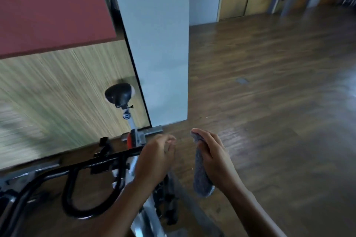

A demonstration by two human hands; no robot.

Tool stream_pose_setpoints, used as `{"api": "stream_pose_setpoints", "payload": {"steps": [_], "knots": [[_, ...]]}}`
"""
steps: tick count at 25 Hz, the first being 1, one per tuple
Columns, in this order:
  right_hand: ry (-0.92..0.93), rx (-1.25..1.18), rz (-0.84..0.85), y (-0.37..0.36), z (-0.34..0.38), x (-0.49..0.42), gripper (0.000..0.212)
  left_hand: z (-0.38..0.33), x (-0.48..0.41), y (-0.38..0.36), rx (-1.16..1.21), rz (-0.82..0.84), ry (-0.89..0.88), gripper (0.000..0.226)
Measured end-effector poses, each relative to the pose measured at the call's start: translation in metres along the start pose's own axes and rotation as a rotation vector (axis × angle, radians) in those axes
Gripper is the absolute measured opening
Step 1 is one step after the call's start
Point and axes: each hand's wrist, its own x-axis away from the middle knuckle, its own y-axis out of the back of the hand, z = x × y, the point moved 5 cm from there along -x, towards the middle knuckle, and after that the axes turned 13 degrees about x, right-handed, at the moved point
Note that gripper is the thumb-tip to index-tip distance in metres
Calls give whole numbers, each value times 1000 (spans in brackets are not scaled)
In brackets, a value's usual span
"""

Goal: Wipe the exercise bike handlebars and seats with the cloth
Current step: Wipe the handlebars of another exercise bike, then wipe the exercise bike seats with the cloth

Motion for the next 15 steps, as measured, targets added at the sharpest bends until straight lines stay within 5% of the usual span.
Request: {"api": "stream_pose_setpoints", "payload": {"steps": [7,15], "knots": [[-43,64,21,106,-119,-106,36,-66,-99,-138,40,76,62,21],[-13,84,89,122,-158,-211,36,-49,-200,-161,34,42,131,19]]}}
